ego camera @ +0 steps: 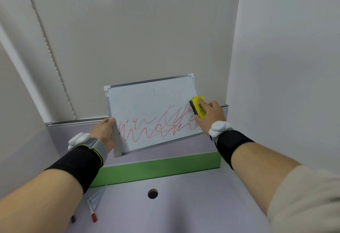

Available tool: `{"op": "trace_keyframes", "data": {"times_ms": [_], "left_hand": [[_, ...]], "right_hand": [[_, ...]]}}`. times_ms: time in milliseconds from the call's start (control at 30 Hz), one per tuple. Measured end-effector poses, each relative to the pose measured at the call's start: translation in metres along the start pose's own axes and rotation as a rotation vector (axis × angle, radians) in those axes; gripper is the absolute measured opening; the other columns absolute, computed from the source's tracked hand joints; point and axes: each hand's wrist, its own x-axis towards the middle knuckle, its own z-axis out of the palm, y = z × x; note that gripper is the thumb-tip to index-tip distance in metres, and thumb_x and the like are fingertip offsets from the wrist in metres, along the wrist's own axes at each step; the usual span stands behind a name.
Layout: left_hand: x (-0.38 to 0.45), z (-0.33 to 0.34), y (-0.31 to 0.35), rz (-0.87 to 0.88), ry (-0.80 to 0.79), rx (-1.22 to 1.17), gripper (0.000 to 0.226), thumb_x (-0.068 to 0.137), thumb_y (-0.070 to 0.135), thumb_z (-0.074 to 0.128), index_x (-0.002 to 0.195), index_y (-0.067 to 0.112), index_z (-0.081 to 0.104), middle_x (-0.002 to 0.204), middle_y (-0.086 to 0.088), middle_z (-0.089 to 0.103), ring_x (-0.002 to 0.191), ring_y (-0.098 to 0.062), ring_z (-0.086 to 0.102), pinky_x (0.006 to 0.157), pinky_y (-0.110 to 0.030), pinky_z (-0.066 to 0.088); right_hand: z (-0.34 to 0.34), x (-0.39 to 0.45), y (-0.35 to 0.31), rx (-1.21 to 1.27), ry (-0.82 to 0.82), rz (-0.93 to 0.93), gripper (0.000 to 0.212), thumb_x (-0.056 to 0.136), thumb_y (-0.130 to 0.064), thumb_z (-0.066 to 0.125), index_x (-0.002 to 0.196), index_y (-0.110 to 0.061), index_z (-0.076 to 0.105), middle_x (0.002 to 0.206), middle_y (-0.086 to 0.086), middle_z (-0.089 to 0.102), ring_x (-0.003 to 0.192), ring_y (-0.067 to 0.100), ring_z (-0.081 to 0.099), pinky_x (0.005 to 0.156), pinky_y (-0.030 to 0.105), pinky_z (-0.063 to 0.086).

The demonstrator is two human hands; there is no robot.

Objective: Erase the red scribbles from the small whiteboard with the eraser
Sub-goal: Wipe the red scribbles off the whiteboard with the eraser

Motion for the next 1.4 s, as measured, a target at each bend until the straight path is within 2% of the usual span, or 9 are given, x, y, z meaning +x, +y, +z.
{"op": "trace_keyframes", "data": {"times_ms": [200, 333, 400, 600, 767, 967, 1133, 1300, 1400], "left_hand": [[-0.001, 0.003, 0.001, 0.022, 0.01, 0.032, 0.038, 0.103, 0.015, 0.056, 0.138, 0.0, 0.061, 0.141, -0.023, 0.064, 0.116, -0.034, 0.063, 0.116, -0.054, 0.047], [0.0, 0.002, 0.003, 0.005, -0.009, 0.016, 0.038, 0.104, 0.014, 0.054, 0.139, 0.001, 0.059, 0.141, -0.02, 0.065, 0.132, -0.038, 0.061, 0.116, -0.053, 0.046], [0.0, 0.003, 0.004, 0.013, -0.008, 0.013, 0.041, 0.103, 0.014, 0.055, 0.142, 0.001, 0.057, 0.144, -0.019, 0.063, 0.135, -0.039, 0.059, 0.118, -0.054, 0.045], [-0.001, 0.001, 0.004, 0.011, -0.001, 0.01, 0.038, 0.104, 0.014, 0.054, 0.139, 0.0, 0.06, 0.142, -0.021, 0.064, 0.128, -0.036, 0.062, 0.117, -0.055, 0.046], [-0.002, -0.002, 0.007, 0.016, 0.013, -0.022, 0.035, 0.103, 0.012, 0.056, 0.136, 0.0, 0.062, 0.13, -0.017, 0.069, 0.114, -0.032, 0.066, 0.114, -0.051, 0.049], [-0.006, -0.002, 0.006, 0.035, 0.01, 0.031, 0.034, 0.102, 0.014, 0.056, 0.131, 0.001, 0.066, 0.136, -0.02, 0.068, 0.121, -0.035, 0.065, 0.114, -0.053, 0.048], [-0.004, -0.006, 0.009, 0.022, 0.009, 0.011, 0.039, 0.101, 0.014, 0.058, 0.138, 0.003, 0.063, 0.139, -0.017, 0.067, 0.13, -0.037, 0.063, 0.115, -0.052, 0.048], [-0.002, -0.009, 0.008, 0.036, 0.009, 0.035, 0.039, 0.102, 0.016, 0.056, 0.138, 0.002, 0.063, 0.139, -0.018, 0.067, 0.131, -0.038, 0.062, 0.115, -0.053, 0.047], [-0.003, -0.009, 0.008, 0.03, 0.03, 0.017, 0.039, 0.101, 0.015, 0.058, 0.138, 0.002, 0.063, 0.139, -0.019, 0.067, 0.131, -0.038, 0.062, 0.116, -0.053, 0.047]], "right_hand": [[0.021, -0.027, -0.018, 0.021, -0.09, -0.291, 0.069, 0.082, -0.038, 0.067, 0.144, -0.027, 0.039, 0.107, 0.008, 0.046, 0.1, 0.028, 0.046, 0.091, 0.038, 0.045], [0.007, -0.013, -0.005, 0.045, -0.006, -0.03, 0.07, 0.084, -0.039, 0.065, 0.146, -0.028, 0.035, 0.107, 0.01, 0.044, 0.099, 0.03, 0.045, 0.092, 0.038, 0.045], [0.004, -0.013, -0.004, 0.023, -0.003, 0.005, 0.071, 0.084, -0.04, 0.063, 0.147, -0.027, 0.032, 0.108, 0.011, 0.043, 0.1, 0.031, 0.044, 0.092, 0.037, 0.044], [0.019, -0.028, -0.029, -0.013, -0.102, -0.353, 0.069, 0.084, -0.038, 0.066, 0.145, -0.028, 0.036, 0.113, 0.01, 0.047, 0.103, 0.028, 0.045, 0.091, 0.035, 0.043], [0.003, -0.01, -0.014, 0.041, 0.016, 0.024, 0.071, 0.084, -0.042, 0.063, 0.146, -0.028, 0.032, 0.109, 0.011, 0.042, 0.099, 0.031, 0.045, 0.092, 0.036, 0.044], [0.023, -0.023, -0.042, 0.021, -0.084, -0.303, 0.069, 0.083, -0.04, 0.065, 0.145, -0.031, 0.035, 0.111, 0.008, 0.044, 0.103, 0.027, 0.045, 0.091, 0.035, 0.045], [0.006, -0.004, -0.02, 0.075, 0.051, 0.067, 0.069, 0.082, -0.038, 0.064, 0.143, -0.028, 0.036, 0.101, 0.007, 0.038, 0.098, 0.032, 0.047, 0.091, 0.036, 0.044], [0.021, -0.02, -0.035, 0.015, -0.039, -0.204, 0.072, 0.084, -0.041, 0.064, 0.146, -0.026, 0.034, 0.108, 0.009, 0.044, 0.1, 0.029, 0.045, 0.092, 0.034, 0.043], [0.016, -0.012, -0.03, 0.073, -0.009, -0.027, 0.07, 0.084, -0.04, 0.063, 0.146, -0.028, 0.032, 0.106, 0.009, 0.042, 0.1, 0.031, 0.046, 0.093, 0.036, 0.044]]}}
